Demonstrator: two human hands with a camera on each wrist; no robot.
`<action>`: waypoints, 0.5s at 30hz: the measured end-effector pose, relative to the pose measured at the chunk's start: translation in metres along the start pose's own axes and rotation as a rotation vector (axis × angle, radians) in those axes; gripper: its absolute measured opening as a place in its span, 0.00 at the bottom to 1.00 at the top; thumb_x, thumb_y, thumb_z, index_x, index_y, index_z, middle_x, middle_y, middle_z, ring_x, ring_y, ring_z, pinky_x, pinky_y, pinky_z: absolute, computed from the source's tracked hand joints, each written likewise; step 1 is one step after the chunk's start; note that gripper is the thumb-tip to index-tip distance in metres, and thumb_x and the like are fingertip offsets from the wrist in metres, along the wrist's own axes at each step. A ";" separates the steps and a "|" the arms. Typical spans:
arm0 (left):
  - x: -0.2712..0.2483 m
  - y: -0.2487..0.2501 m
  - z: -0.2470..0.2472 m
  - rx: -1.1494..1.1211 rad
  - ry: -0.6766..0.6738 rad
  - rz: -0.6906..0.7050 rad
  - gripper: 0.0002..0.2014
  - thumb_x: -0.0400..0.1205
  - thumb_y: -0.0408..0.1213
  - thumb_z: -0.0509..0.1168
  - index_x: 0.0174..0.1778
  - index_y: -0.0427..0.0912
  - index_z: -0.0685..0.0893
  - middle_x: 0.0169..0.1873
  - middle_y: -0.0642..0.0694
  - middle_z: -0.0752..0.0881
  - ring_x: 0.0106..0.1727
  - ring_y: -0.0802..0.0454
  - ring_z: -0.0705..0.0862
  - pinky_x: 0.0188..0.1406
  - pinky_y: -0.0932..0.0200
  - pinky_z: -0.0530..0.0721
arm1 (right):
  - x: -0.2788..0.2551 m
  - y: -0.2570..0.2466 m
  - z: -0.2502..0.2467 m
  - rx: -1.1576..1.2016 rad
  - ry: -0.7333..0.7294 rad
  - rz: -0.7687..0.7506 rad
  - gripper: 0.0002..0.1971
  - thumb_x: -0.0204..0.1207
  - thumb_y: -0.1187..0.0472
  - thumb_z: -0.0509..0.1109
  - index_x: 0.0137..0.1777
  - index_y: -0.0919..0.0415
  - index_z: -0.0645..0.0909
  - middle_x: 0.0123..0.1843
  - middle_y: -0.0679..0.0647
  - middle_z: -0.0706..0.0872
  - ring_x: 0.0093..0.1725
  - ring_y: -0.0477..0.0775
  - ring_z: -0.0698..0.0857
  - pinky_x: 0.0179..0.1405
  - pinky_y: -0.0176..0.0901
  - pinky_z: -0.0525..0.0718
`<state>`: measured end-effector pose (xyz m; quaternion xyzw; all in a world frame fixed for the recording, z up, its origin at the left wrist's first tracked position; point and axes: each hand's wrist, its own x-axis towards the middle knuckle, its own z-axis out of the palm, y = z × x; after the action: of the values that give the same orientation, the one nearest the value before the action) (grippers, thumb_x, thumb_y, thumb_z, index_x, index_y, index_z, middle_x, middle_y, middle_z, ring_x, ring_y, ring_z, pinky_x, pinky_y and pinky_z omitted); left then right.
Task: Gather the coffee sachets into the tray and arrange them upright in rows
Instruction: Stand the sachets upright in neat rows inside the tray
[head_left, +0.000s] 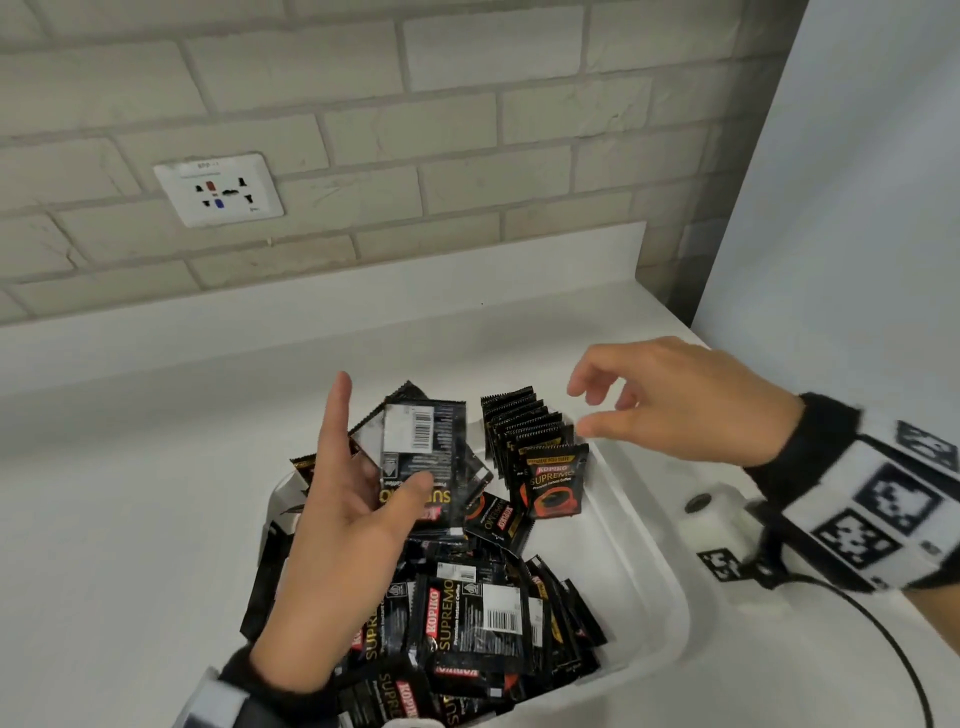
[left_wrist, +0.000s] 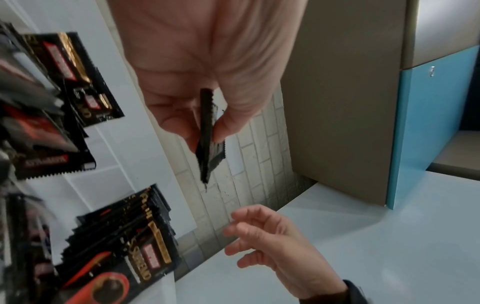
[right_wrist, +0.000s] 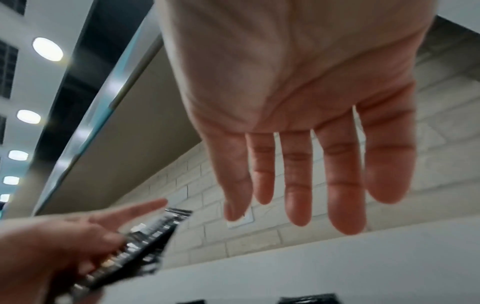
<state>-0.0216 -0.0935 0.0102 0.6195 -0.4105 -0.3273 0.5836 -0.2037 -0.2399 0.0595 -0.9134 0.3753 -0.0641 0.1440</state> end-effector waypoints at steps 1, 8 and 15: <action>0.001 0.001 0.004 -0.043 0.004 0.001 0.45 0.76 0.26 0.69 0.63 0.86 0.56 0.70 0.49 0.78 0.72 0.53 0.75 0.72 0.49 0.73 | -0.004 -0.003 0.002 0.146 -0.010 -0.002 0.11 0.70 0.42 0.68 0.51 0.40 0.77 0.46 0.36 0.82 0.41 0.37 0.80 0.44 0.39 0.78; -0.003 0.009 0.035 -0.147 -0.070 0.013 0.49 0.70 0.19 0.68 0.75 0.65 0.53 0.40 0.54 0.91 0.44 0.61 0.89 0.40 0.70 0.84 | -0.017 -0.027 0.036 0.901 -0.164 0.005 0.19 0.60 0.44 0.74 0.51 0.44 0.76 0.45 0.50 0.88 0.38 0.49 0.88 0.31 0.39 0.85; -0.007 0.002 0.039 -0.223 -0.157 -0.042 0.31 0.66 0.33 0.67 0.68 0.46 0.73 0.43 0.46 0.92 0.41 0.56 0.89 0.36 0.70 0.83 | -0.019 -0.018 0.045 1.205 -0.080 0.095 0.10 0.69 0.64 0.72 0.50 0.58 0.80 0.37 0.52 0.88 0.28 0.47 0.86 0.21 0.33 0.83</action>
<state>-0.0597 -0.1052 0.0078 0.5317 -0.4033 -0.4304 0.6078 -0.1950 -0.2040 0.0219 -0.6549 0.3078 -0.2243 0.6528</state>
